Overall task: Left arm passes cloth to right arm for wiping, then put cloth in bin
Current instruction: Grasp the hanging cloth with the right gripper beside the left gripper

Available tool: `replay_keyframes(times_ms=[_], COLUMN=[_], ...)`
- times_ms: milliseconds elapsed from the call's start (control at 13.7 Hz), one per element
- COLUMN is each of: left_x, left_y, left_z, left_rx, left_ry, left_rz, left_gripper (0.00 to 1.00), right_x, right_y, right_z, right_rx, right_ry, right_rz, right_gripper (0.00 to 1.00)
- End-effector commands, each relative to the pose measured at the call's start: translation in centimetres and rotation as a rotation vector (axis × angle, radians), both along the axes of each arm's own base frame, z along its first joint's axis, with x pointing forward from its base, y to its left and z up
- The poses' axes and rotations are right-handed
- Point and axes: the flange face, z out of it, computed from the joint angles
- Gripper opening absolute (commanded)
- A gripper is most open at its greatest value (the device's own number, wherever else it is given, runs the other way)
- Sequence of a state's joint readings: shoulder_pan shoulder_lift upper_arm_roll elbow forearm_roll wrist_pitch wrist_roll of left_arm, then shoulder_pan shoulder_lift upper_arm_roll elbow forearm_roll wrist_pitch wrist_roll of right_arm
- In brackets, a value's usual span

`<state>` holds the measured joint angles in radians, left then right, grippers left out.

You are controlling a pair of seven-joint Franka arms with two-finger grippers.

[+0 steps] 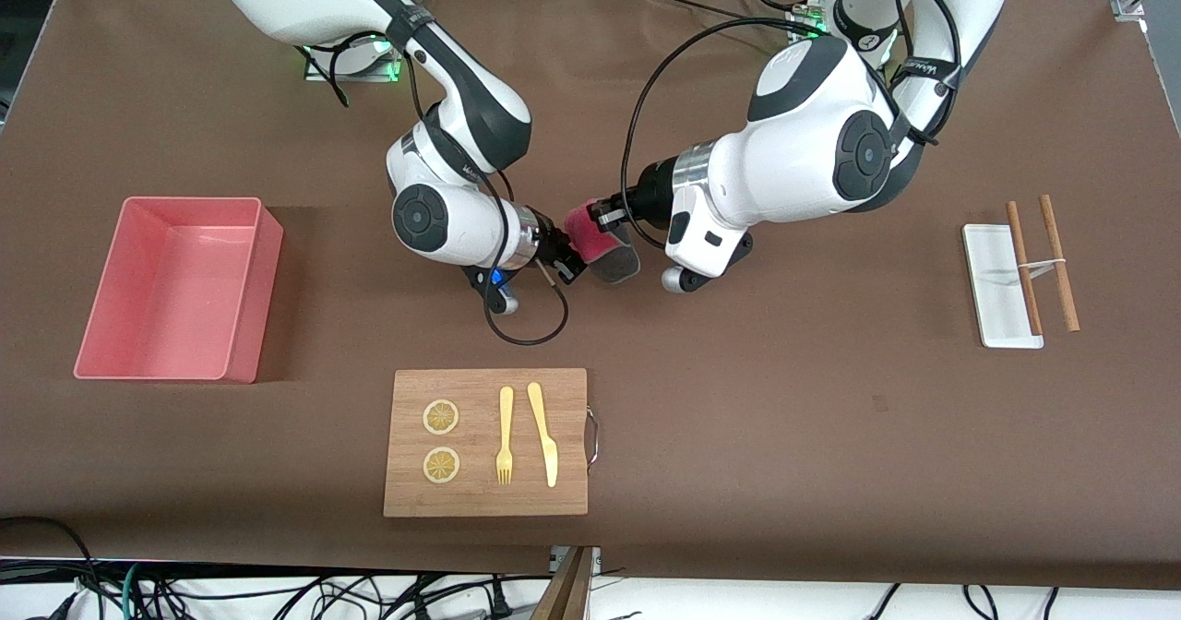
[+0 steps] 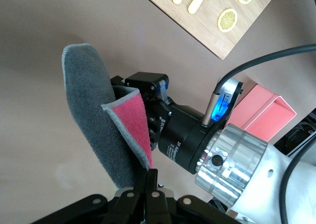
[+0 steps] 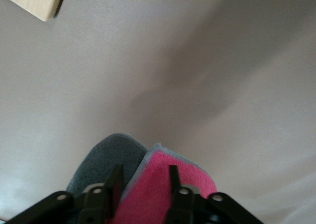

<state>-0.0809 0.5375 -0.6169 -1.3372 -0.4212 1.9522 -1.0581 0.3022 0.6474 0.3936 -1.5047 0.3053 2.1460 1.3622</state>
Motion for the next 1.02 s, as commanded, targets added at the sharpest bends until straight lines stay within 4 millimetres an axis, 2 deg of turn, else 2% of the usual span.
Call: replay_keyframes(times_ms=[0,585,805,878,951], left_x=[0.1,0.2,0.2,0.2,0.2], left_y=[-0.1,0.0,0.0,0.0,0.0], left_z=[0.3,0.3,0.3,0.3,0.3], left_rx=[-0.015,-0.013,-0.012,-0.013,-0.012], left_ry=[0.006,0.004,0.002,0.001,0.002], left_rz=[0.013,0.013,0.011,0.01,0.011], left_gripper=[0.0,0.0,0.0,0.0,0.0], right_x=[0.4,0.1,-1.4,-2.1,-2.3], right_y=[-0.3,0.5,1.5,1.9,1.9], right_z=[0.9,1.1,0.2,-0.3,-0.5], right_rx=[0.02,0.058,0.05,0.046,0.04], right_ry=[0.004,0.013,0.054,0.071,0.079], right_rz=[-0.019,-0.044,-0.019,-0.002,0.011], right_gripper=[0.96,0.96,0.96,0.95,0.78])
